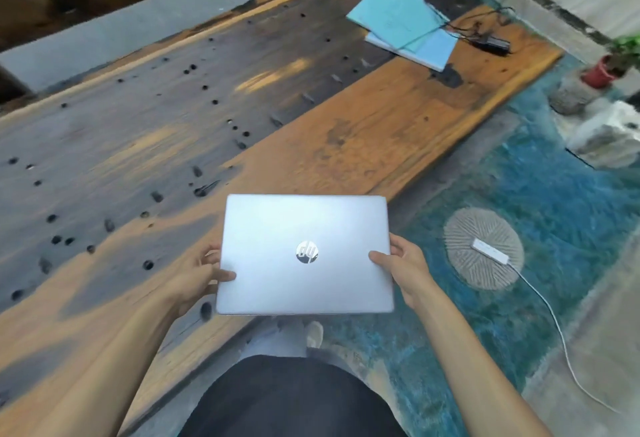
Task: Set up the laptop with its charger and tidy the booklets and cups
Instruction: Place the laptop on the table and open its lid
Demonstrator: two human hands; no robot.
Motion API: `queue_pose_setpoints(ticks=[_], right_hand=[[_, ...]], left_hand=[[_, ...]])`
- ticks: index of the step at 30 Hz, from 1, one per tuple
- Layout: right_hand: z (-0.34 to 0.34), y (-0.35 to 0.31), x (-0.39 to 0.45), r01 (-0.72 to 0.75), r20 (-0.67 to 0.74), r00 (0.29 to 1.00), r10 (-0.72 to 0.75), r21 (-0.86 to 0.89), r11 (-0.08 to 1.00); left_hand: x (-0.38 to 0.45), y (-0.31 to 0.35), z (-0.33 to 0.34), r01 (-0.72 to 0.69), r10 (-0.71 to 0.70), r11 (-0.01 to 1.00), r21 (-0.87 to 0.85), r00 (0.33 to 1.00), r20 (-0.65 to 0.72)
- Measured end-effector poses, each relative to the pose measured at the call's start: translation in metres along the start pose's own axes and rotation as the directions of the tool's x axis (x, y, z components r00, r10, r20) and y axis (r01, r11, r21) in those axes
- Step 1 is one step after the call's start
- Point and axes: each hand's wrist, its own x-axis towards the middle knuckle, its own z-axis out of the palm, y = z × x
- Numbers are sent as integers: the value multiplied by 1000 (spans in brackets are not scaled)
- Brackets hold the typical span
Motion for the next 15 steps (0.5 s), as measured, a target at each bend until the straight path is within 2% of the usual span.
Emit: queue_pose_setpoints(ticks=[7, 15], right_hand=[[-69, -25, 42, -18, -74, 997, 22, 62, 998], [-123, -100, 160, -32, -88, 996, 34, 16, 999]], left_hand=[[55, 63, 76, -16, 15, 1000, 10, 997, 70], [145, 139, 158, -15, 19, 997, -74, 998, 60]])
